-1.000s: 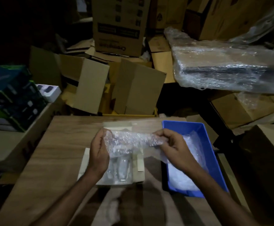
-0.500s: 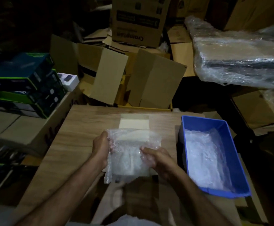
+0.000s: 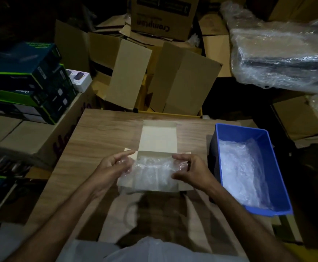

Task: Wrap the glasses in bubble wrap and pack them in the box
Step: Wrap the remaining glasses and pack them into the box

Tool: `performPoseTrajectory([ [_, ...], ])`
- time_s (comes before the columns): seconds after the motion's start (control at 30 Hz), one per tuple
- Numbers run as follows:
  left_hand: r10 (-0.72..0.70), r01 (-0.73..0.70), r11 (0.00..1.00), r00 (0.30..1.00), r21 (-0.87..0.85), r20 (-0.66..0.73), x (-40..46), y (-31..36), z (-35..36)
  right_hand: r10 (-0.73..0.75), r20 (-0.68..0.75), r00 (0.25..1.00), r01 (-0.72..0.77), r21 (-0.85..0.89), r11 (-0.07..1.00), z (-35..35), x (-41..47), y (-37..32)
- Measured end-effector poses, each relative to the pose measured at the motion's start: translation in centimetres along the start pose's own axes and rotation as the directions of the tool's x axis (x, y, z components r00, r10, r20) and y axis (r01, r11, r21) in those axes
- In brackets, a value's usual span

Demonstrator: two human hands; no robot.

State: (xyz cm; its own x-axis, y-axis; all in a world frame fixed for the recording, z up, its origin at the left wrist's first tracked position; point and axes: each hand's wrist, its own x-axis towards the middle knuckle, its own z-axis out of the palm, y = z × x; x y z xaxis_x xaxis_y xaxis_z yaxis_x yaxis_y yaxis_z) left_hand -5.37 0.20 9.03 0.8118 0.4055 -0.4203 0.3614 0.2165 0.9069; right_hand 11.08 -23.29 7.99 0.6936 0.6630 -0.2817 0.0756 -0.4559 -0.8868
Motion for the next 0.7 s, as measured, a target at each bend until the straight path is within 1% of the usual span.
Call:
performPoseTrajectory([
  [0.03,0.021,-0.025,0.996,0.999,0.081,0.044,-0.3,0.3,-0.2,-0.021,-0.015,1.000,0.019,-0.094,0.995,0.0,0.1,-0.1],
  [0.07,0.044,-0.055,0.977,0.997,0.207,0.059,-0.3,0.5,-0.2,-0.050,-0.026,0.998,0.045,-0.181,0.982,-0.1,0.3,-0.3],
  [0.13,0.129,-0.123,0.866,0.991,0.484,0.022,0.1,0.8,0.0,-0.108,-0.024,0.994,0.094,-0.330,0.939,-0.4,0.9,-0.3],
  [0.2,0.248,-0.188,0.764,0.969,0.618,-0.012,0.6,0.8,0.0,-0.159,-0.018,0.987,0.138,-0.406,0.903,-1.2,1.2,-0.1],
  [0.27,0.308,-0.249,0.699,0.951,0.671,0.033,0.9,0.8,-0.6,-0.160,0.009,0.987,0.147,-0.452,0.880,-2.2,1.1,-0.3],
  [0.3,0.300,-0.272,0.692,0.951,0.669,0.077,1.0,0.7,-1.1,-0.163,0.023,0.986,0.157,-0.414,0.897,-2.8,0.7,-0.9],
  [0.33,0.276,-0.291,0.714,0.953,0.637,0.125,0.7,1.0,-1.3,-0.152,0.061,0.986,0.164,-0.335,0.928,-3.3,0.4,-1.5],
  [0.4,0.160,-0.259,0.803,0.962,0.538,0.223,-0.1,1.8,-1.9,-0.177,0.149,0.973,0.193,-0.103,0.976,-3.9,-0.3,-2.7],
  [0.43,0.081,-0.223,0.832,0.955,0.508,0.287,-0.5,2.3,-2.3,-0.187,0.161,0.969,0.191,-0.007,0.982,-3.9,-0.5,-3.1],
  [0.47,-0.004,-0.192,0.839,0.933,0.509,0.359,-0.8,3.0,-2.7,-0.194,0.165,0.967,0.186,0.061,0.981,-3.8,-0.8,-3.8],
  [0.5,-0.085,-0.182,0.840,0.886,0.512,0.455,-1.4,3.9,-2.9,-0.203,0.163,0.966,0.191,0.086,0.978,-3.4,-0.9,-4.3],
  [0.53,-0.146,-0.180,0.850,0.823,0.495,0.549,-1.7,4.6,-3.1,-0.204,0.155,0.967,0.189,0.111,0.976,-3.1,-0.8,-4.7],
  [0.57,-0.175,-0.179,0.864,0.770,0.471,0.613,-1.8,5.2,-2.9,-0.208,0.144,0.968,0.189,0.136,0.973,-2.8,-0.7,-5.4],
  [0.6,-0.191,-0.164,0.871,0.756,0.463,0.626,-1.9,5.7,-2.3,-0.195,0.146,0.970,0.163,0.206,0.965,-2.5,-0.5,-5.8],
  [0.63,-0.195,-0.135,0.875,0.780,0.464,0.595,-1.9,6.2,-1.3,-0.173,0.160,0.972,0.116,0.311,0.943,-2.3,-0.3,-6.2],
  [0.67,-0.176,-0.117,0.884,0.814,0.452,0.554,-1.8,6.6,-0.1,-0.139,0.191,0.972,0.037,0.458,0.888,-2.1,-0.1,-6.5],
  [0.7,-0.135,-0.119,0.898,0.842,0.425,0.523,-1.7,6.8,1.0,-0.094,0.244,0.965,-0.078,0.611,0.788,-1.8,-0.1,-6.7],
])
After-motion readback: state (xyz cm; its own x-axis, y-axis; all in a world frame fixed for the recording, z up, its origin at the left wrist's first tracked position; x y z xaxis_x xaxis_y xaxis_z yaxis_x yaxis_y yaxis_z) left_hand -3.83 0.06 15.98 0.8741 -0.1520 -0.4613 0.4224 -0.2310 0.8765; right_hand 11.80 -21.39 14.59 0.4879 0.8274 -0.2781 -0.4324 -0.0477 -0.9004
